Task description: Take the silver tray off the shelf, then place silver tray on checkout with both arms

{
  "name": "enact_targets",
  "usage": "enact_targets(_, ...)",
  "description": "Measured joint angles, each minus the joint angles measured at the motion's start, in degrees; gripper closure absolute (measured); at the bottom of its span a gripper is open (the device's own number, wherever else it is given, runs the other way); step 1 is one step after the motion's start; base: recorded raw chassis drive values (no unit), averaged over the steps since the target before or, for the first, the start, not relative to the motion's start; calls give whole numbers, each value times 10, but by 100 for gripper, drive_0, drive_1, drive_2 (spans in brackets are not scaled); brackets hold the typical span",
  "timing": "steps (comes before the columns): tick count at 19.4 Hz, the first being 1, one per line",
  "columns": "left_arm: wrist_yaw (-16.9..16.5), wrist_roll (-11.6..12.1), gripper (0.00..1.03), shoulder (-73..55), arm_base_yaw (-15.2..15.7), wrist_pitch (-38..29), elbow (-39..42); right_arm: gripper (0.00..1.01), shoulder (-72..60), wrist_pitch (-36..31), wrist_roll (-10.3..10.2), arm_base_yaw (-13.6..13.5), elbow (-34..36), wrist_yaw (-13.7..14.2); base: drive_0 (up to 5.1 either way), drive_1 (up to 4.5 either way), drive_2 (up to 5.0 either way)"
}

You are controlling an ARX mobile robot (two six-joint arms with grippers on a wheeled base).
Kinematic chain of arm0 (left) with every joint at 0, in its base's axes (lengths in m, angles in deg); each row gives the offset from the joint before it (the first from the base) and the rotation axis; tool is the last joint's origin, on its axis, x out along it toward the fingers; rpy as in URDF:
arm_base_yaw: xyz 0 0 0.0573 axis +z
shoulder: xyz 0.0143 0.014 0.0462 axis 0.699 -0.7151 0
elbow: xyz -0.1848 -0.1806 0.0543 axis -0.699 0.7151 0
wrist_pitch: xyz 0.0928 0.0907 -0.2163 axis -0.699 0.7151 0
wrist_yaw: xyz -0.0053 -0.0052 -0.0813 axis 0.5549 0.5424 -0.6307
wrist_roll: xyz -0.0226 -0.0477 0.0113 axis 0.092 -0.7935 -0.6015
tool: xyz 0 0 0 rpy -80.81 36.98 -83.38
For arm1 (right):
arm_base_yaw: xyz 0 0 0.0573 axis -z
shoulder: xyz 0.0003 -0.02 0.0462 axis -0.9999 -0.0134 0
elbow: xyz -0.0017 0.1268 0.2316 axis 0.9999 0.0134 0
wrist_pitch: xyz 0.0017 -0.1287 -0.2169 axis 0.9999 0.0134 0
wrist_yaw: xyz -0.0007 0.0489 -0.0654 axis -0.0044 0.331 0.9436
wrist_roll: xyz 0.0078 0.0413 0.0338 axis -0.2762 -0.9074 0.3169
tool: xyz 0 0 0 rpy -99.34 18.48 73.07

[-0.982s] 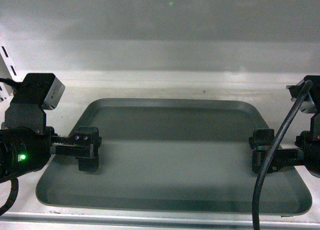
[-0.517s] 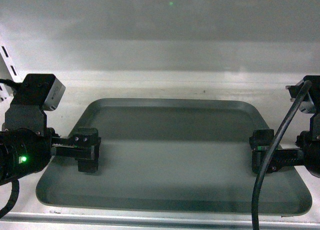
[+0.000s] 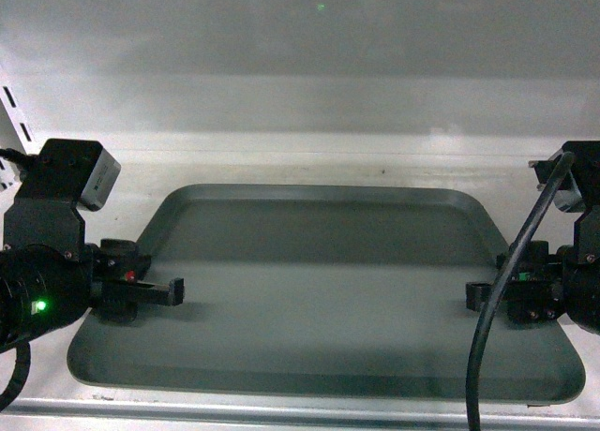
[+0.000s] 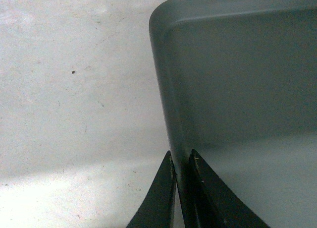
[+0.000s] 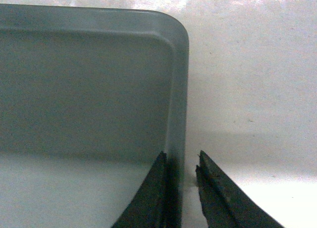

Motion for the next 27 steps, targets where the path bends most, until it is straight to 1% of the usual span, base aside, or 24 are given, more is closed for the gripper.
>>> enact_targets(1, 0, -6, 97, 0, 1, -4, 2, 86, 0, 0, 0, -5, 0, 3, 0, 0, 0)
enact_targets(2, 0, -21, 99, 1, 1, -5, 2, 93, 1, 0, -4, -6, 0, 7, 0, 0, 0)
enact_targets(3, -2, -30, 99, 1, 1, -9, 4, 98, 4, 2, -21, -8, 0, 7, 0, 0, 0)
enact_targets(4, -2, -34, 99, 1, 1, -11, 5, 98, 4, 2, -31, -8, 0, 7, 0, 0, 0)
enact_targets(6, -3, -38, 99, 3, 0, -15, 10, 98, 4, 1, -37, -8, 0, 8, 0, 0, 0)
enact_targets(8, -2, -39, 99, 8, -2, -15, 13, 98, 4, 1, -37, -8, 0, 11, 0, 0, 0)
enact_targets(11, 7, -41, 99, 18, -8, -13, 22, 98, 5, 2, -37, -9, 0, 14, 0, 0, 0)
enact_targets(20, 22, -38, 99, 80, -19, 37, 29, 98, 42, 29, -48, -16, 4, 26, 0, 0, 0)
enact_targets(24, 24, -37, 99, 106, -23, 67, 28, 98, 71, 56, -48, -16, 5, 26, 0, 0, 0)
enact_targets(27, 25, -38, 99, 132, -29, 99, 26, 98, 103, 89, -47, -12, 7, 26, 0, 0, 0)
